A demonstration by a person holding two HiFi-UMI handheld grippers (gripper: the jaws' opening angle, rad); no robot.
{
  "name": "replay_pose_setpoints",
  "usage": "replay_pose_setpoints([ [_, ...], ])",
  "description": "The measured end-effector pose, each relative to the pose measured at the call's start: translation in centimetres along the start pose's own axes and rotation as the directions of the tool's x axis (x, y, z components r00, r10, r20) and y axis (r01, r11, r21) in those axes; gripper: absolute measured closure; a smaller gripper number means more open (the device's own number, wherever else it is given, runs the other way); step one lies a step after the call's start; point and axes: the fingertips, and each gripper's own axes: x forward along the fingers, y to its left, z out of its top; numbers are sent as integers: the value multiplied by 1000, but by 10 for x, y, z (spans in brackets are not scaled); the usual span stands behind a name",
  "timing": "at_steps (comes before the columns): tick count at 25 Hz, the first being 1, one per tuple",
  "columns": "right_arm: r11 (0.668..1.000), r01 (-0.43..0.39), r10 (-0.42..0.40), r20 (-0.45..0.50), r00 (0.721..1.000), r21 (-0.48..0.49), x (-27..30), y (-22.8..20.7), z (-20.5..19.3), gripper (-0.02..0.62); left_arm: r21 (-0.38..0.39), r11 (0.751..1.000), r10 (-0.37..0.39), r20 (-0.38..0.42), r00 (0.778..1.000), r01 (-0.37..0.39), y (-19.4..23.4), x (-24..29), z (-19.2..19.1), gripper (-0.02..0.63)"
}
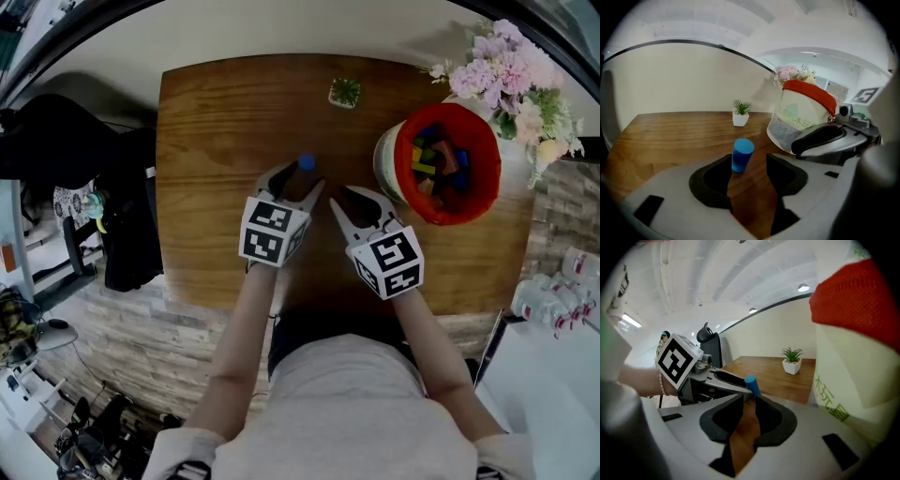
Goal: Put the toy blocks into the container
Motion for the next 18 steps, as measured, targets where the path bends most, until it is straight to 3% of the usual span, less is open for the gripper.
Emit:
replay_pose_setpoints([
  [4, 1000, 9, -9, -8, 1000, 11, 1, -6, -4, 517, 19, 1000, -3, -9, 1000, 4, 6, 9, 1, 376],
  [9, 1000, 9, -9, -12, 1000, 20, 2, -10, -5, 517, 25, 1000, 3, -17, 1000, -2, 13, 15, -1, 451],
  [18, 999, 24, -24, -8, 1000, 23, -1, -10, -6, 518, 57, 998, 16, -42, 999, -14, 12, 14, -3, 456],
])
